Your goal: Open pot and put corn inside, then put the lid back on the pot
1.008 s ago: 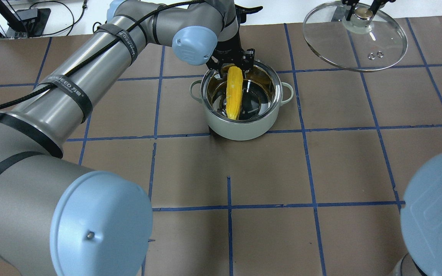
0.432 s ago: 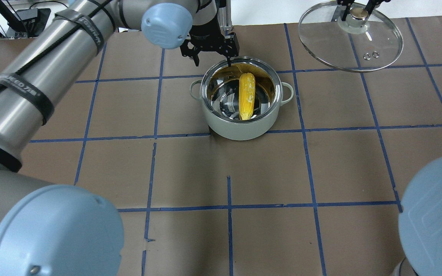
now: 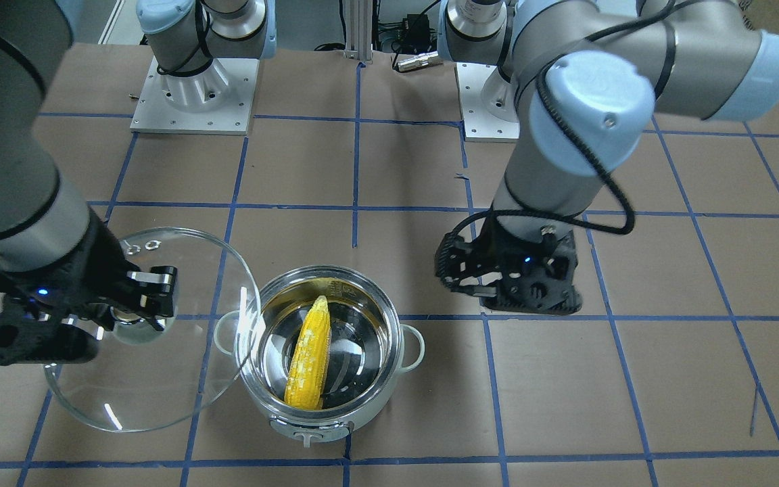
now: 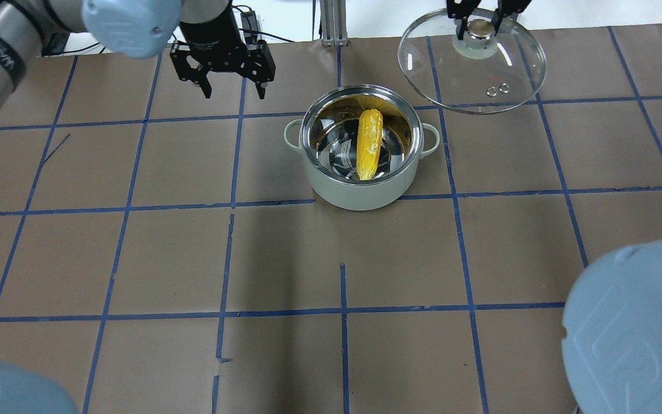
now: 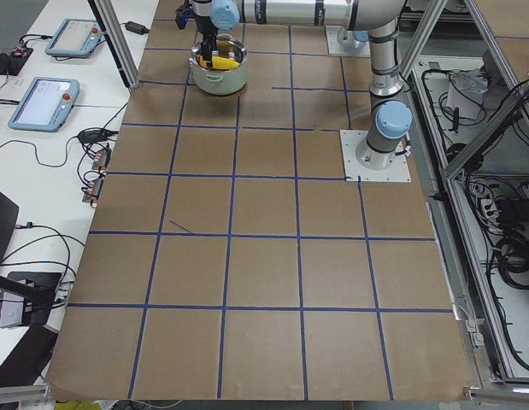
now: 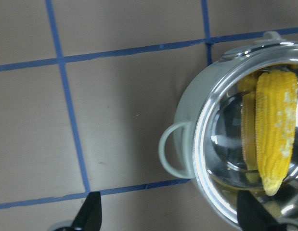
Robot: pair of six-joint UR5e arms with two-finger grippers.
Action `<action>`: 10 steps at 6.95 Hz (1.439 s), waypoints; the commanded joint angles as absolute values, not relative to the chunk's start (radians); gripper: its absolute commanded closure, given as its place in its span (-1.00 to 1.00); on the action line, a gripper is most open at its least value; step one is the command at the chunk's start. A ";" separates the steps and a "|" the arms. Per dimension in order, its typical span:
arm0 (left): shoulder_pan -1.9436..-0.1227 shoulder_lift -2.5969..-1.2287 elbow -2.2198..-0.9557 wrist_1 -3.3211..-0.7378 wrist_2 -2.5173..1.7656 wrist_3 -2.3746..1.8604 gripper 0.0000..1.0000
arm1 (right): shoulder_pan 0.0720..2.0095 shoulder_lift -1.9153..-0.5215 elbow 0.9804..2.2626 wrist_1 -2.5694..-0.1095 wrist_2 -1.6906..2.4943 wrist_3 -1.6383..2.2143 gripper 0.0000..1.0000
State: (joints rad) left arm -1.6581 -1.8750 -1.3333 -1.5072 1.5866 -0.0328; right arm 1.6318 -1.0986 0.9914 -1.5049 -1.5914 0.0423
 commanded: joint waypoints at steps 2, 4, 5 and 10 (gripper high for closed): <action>-1.595 -1.655 -1.447 -1.630 1.606 -0.018 -0.99 | 1.781 -1.055 1.073 -1.661 -1.643 0.193 0.83; -1.603 -1.664 -1.433 -1.632 1.608 -0.018 -1.00 | 1.818 -1.057 1.144 -1.677 -1.632 0.195 0.85; -1.589 -1.669 -1.425 -1.653 1.638 -0.017 -1.00 | 1.822 -1.051 1.153 -1.675 -1.625 0.195 0.85; -1.515 -1.586 -1.466 -1.644 1.595 -0.017 -1.00 | 1.856 -1.012 1.154 -1.712 -1.624 0.224 0.86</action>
State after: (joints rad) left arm -1.5628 -1.6145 -1.4488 -1.6439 1.5998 -0.0175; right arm 1.8537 -1.0171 1.1546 -1.6952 -1.6247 0.2202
